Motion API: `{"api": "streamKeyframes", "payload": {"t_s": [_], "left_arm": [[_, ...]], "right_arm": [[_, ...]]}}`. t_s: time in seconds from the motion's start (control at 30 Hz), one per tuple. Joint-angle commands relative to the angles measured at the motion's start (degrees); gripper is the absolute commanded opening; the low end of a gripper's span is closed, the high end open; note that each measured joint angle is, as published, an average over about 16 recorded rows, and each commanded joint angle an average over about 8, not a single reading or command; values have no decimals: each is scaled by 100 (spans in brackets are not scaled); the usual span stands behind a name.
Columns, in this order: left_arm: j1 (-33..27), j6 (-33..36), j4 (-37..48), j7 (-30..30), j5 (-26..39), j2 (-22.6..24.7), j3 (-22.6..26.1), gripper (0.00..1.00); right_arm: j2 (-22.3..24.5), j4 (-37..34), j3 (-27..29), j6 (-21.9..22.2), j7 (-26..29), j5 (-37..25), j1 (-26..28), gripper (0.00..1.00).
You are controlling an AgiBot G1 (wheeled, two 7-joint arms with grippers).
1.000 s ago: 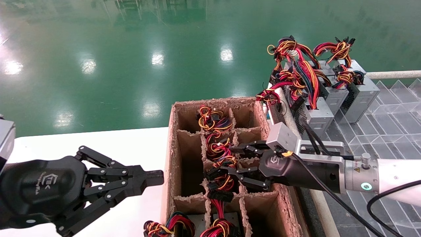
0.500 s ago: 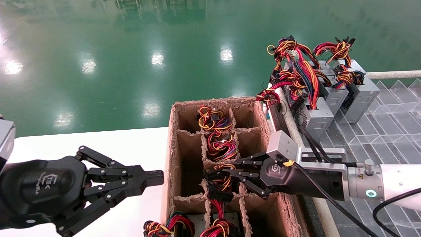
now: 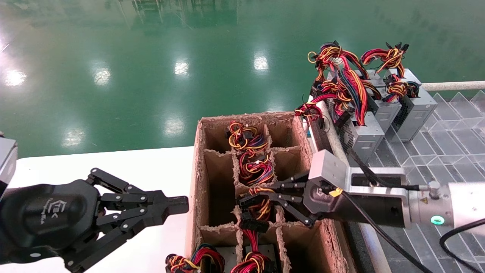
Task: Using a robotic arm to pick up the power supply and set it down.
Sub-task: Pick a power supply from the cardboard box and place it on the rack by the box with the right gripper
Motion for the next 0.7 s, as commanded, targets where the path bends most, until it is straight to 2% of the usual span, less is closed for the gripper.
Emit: {"api": "streamKeyframes", "payload": {"t_s": [0.03, 0.3, 0.5, 0.7], "left_arm": [[0, 0, 0, 0, 0, 0, 0, 0], [0, 0, 0, 0, 0, 0, 0, 0], [0, 0, 0, 0, 0, 0, 0, 0], [0, 0, 0, 0, 0, 0, 1, 0]], "right_arm": [[35, 173, 8, -8, -52, -53, 76, 0], [195, 743, 138, -233, -210, -138, 750, 0], [333, 797, 343, -462, -627, -159, 1496, 0], [632, 812, 680, -489, -968, -184, 2223, 0]]}}
